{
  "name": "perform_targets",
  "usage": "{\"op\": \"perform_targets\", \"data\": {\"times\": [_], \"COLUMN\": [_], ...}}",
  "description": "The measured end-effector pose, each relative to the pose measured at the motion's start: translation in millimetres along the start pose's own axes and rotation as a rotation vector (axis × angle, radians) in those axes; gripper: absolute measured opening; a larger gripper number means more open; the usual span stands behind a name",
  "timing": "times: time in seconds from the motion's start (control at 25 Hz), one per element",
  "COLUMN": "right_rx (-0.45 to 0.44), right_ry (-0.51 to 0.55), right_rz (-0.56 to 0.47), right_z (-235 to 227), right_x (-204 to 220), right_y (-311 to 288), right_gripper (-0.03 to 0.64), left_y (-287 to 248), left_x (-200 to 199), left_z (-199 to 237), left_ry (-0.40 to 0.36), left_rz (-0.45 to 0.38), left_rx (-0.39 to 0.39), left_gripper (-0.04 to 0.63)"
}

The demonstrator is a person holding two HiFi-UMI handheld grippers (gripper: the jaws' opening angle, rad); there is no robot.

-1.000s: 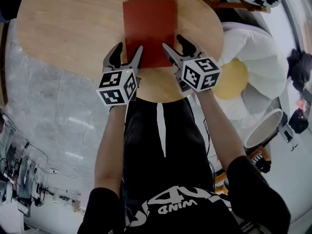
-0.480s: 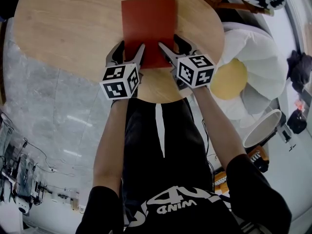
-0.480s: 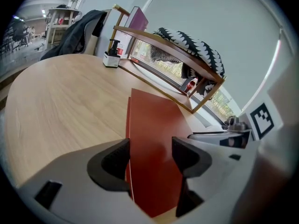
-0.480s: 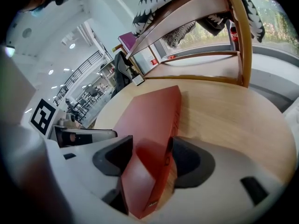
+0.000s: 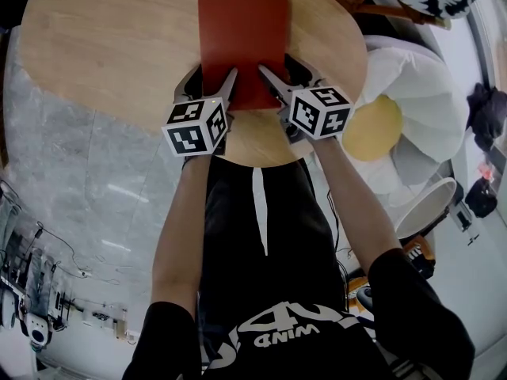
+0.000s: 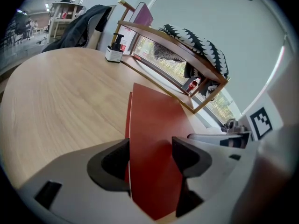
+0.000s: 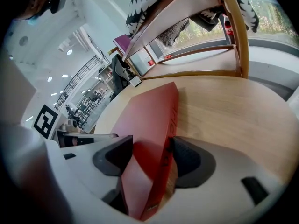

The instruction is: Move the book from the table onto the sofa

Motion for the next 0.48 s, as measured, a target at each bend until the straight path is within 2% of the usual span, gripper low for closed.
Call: {"op": "perform_targets", "data": {"times": [0.48], "right_rx": [-0.023], "right_ry": [-0.041], "right_rz": [-0.028], "right_z": [-3.3], "right_x": [1.9], "right_y": [-0.8], "right_gripper": [0.256], "left_y": [-3.0], "left_x": [0.8], "left_z": [4.6], "left_ry": [0.026], "left_rz": [0.012], "left_rx": [0.037], "left_gripper": [0.275]}}
Point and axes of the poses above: the fingertips, and each gripper's own axes: y backward along the fingers, z to its left, x out of its underside, the point moved 8 cm from there along y, backward along the fingers, and after that the axes turned 14 degrees about -x, right-handed, at the moved point
